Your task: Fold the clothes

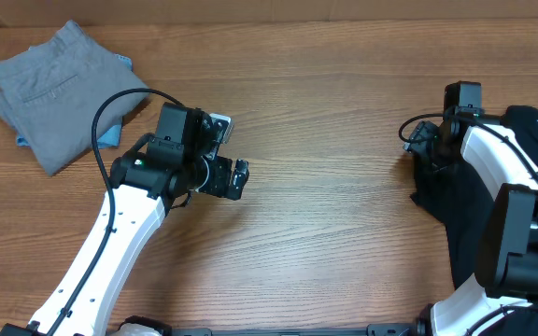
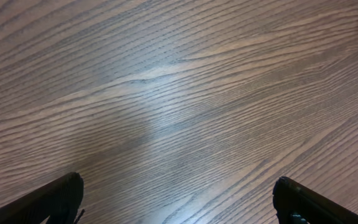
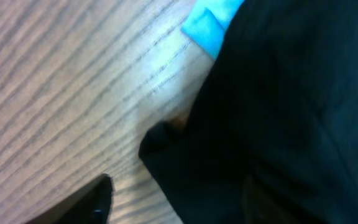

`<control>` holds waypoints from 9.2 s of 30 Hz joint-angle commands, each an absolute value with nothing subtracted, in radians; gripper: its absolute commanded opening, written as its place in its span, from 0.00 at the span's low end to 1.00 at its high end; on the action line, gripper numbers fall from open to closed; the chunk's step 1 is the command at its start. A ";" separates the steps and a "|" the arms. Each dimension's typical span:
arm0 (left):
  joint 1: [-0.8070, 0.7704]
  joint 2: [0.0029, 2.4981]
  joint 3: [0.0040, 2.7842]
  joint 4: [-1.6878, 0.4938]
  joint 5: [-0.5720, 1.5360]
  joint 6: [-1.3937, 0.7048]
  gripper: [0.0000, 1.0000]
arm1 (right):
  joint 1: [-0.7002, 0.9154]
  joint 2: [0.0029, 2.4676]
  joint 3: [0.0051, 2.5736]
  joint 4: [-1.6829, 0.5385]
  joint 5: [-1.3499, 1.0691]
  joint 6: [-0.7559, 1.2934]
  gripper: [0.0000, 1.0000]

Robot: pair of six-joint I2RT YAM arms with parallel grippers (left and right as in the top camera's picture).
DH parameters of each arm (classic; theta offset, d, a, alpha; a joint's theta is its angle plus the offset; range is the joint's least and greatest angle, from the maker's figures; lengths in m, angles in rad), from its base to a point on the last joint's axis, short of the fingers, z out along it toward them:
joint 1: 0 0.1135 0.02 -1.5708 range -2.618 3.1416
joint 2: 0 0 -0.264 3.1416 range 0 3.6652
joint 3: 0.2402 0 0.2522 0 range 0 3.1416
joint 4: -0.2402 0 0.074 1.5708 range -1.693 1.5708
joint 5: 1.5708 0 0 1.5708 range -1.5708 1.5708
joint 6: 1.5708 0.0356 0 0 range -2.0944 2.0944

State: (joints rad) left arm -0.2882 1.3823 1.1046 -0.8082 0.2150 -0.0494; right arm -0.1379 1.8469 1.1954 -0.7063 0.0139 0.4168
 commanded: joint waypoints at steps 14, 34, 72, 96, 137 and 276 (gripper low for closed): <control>-0.290 1.386 1.130 -0.815 0.207 -0.030 1.00 | -0.145 1.891 1.197 -0.682 0.033 0.418 0.46; -0.290 1.386 1.130 -0.841 0.207 -0.030 1.00 | -0.186 1.802 1.459 -0.939 0.164 0.360 0.04; -0.202 1.385 1.367 -1.041 0.202 -0.052 1.00 | 0.107 1.595 1.718 -0.867 -0.505 0.327 0.04; -0.207 1.604 1.721 -1.237 0.181 0.018 1.00 | 0.372 1.517 2.048 -1.158 0.001 0.405 0.92; -0.359 2.254 1.721 -1.019 0.153 0.181 0.04 | 0.337 1.423 2.066 -1.293 0.000 0.405 0.87; 0.038 1.826 1.798 -1.066 0.341 0.143 0.70 | -0.264 1.798 1.002 -0.712 -0.094 0.550 0.52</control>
State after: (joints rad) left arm 0.0452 1.8362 1.7813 -1.0660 0.3298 0.1303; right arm -0.2661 1.7977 1.0386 -0.7341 -0.1230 0.5575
